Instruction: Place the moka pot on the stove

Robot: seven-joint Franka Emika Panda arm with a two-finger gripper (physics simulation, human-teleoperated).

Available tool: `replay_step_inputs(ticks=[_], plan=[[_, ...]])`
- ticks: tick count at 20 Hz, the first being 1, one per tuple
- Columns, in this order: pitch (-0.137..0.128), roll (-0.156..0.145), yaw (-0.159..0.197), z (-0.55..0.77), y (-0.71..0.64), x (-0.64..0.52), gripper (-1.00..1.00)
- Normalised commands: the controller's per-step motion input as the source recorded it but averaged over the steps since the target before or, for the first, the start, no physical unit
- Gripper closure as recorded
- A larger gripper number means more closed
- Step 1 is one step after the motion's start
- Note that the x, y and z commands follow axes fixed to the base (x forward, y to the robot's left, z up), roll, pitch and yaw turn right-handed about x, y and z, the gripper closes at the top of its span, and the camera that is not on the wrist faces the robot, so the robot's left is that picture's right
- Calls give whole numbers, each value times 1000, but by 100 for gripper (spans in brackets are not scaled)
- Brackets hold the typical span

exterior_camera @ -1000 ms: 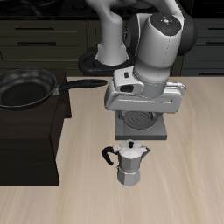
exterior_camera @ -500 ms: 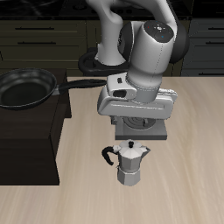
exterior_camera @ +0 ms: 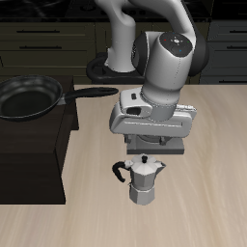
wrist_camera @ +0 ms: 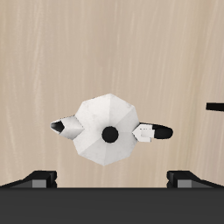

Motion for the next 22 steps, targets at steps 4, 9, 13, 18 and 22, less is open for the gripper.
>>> replay_step_inputs(ticks=[4, 9, 13, 18, 22], plan=[[8, 4, 13, -135, 77, 18, -100], [12, 11, 18, -163, 83, 17, -100], [17, -6, -5, -139, 14, 47, -100], [20, 5, -10, -133, 54, -27, -100], [11, -7, 3, -111, -73, 10, -100]])
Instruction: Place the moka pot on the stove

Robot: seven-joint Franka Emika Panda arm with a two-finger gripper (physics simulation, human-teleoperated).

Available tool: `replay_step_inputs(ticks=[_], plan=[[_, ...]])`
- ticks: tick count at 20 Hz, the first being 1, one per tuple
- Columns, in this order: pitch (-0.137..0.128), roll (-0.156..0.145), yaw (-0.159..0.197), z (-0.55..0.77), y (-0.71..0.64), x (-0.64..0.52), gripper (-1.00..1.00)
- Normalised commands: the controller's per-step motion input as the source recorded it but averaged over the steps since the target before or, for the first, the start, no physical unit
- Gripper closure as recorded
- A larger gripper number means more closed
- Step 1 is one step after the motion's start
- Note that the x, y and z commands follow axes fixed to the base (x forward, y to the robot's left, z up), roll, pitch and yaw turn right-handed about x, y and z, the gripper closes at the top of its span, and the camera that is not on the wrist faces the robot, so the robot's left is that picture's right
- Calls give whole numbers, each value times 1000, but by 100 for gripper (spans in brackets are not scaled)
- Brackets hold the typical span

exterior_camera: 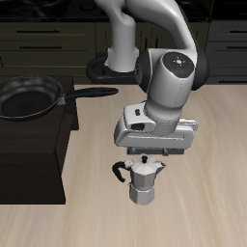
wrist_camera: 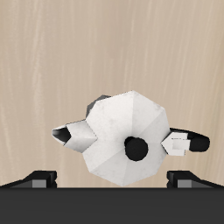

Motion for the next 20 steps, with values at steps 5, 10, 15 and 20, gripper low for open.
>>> replay_step_inputs(ticks=[5, 10, 15, 20], plan=[[20, -20, -3, -112, -155, 54, -100], [5, -7, -10, -38, -28, 22, -100], [23, 3, -15, -138, 35, -60, -100], [21, 10, -11, -146, 48, -9, -100]])
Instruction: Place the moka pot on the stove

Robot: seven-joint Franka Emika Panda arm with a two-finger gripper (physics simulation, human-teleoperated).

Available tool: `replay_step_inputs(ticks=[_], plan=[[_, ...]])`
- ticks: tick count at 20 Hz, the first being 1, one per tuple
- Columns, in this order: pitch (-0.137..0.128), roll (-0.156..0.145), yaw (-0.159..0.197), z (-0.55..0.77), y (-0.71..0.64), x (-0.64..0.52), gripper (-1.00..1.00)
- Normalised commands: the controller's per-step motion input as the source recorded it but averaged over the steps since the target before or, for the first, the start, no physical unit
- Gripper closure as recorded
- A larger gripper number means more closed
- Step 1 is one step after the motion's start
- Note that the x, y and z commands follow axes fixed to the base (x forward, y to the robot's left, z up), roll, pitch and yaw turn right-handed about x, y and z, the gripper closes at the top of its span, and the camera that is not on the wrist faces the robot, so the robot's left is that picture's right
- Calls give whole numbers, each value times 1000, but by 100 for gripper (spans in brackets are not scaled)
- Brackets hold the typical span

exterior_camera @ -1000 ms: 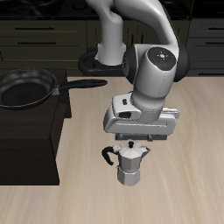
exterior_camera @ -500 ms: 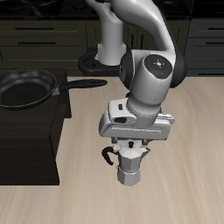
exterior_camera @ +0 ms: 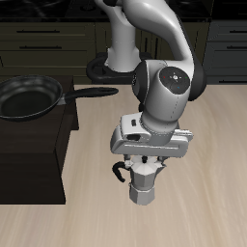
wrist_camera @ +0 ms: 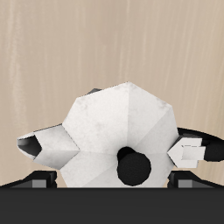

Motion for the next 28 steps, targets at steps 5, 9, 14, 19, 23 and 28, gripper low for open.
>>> replay_step_inputs(ticks=[5, 9, 14, 19, 23, 28], plan=[[21, -10, 6, -164, -90, 23, -100], [33, -21, -21, -194, -178, 54, -100], [44, 12, 25, -269, -26, 64, -100], [-14, -5, -5, -2, -25, 2, 100], [-30, -18, 24, 140, -103, 17, 100], [-36, 4, 6, 192, -8, -27, 100]])
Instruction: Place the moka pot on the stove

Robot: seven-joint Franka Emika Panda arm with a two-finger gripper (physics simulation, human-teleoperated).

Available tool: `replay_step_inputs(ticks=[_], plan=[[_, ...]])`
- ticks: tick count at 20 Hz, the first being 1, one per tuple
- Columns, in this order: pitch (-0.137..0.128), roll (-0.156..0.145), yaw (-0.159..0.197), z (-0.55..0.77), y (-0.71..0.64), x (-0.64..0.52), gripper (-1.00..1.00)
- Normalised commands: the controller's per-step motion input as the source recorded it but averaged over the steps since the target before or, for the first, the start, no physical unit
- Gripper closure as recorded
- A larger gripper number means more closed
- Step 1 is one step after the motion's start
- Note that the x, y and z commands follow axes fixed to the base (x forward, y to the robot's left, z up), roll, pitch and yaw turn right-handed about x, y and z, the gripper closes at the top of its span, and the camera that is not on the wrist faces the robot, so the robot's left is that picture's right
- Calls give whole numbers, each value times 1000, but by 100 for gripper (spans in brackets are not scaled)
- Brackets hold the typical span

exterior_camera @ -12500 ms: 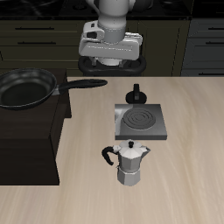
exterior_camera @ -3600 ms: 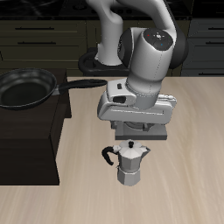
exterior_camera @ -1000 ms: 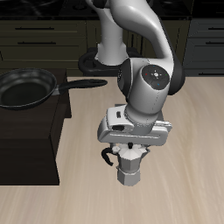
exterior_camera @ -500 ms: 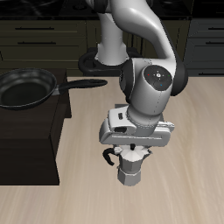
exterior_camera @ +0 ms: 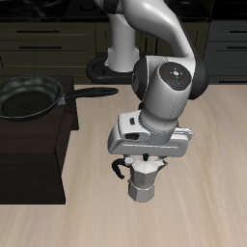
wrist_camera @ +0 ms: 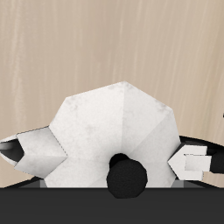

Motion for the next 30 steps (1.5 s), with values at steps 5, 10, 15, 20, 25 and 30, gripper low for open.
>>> replay_step_inputs(ticks=[5, 10, 15, 20, 25, 30], plan=[[-41, 25, 9, 291, 140, -49, 100], [-28, 44, 7, 238, 241, -95, 100], [-18, 47, -3, 193, 274, -194, 100], [-13, 16, 29, 157, 81, -190, 100], [8, 36, 14, 91, 99, -262, 100], [-10, -1, 1, 77, -27, -201, 100]])
